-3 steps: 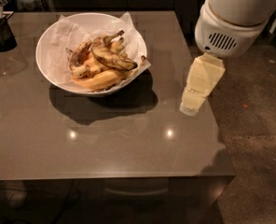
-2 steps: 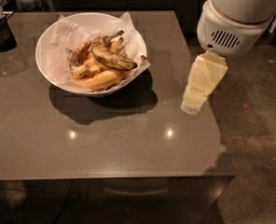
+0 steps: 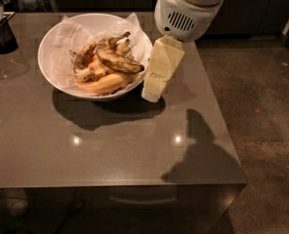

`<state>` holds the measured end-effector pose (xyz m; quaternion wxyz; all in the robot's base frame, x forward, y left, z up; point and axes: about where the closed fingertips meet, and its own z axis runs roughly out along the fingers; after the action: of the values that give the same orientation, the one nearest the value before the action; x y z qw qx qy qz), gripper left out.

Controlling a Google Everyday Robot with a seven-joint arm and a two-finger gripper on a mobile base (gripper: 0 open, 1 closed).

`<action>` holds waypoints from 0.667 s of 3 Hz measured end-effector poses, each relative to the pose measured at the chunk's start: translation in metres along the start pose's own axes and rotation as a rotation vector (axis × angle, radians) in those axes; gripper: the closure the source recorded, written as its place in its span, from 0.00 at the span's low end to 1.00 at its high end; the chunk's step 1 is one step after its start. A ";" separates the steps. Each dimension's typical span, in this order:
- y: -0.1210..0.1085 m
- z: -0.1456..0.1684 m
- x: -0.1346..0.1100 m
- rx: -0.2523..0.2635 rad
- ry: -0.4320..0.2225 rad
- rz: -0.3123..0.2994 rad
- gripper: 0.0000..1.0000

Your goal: Pick banana from white bowl

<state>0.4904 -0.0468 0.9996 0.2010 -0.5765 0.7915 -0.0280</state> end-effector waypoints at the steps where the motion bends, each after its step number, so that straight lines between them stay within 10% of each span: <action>1: 0.000 -0.005 -0.001 0.013 -0.010 0.004 0.00; 2: -0.007 -0.005 -0.015 0.034 -0.043 0.069 0.00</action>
Offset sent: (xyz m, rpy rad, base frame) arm 0.0244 0.0211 0.0074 0.1225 -0.0203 -0.1774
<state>0.4984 -0.0357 1.0105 0.2287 -0.5457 0.8059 -0.0221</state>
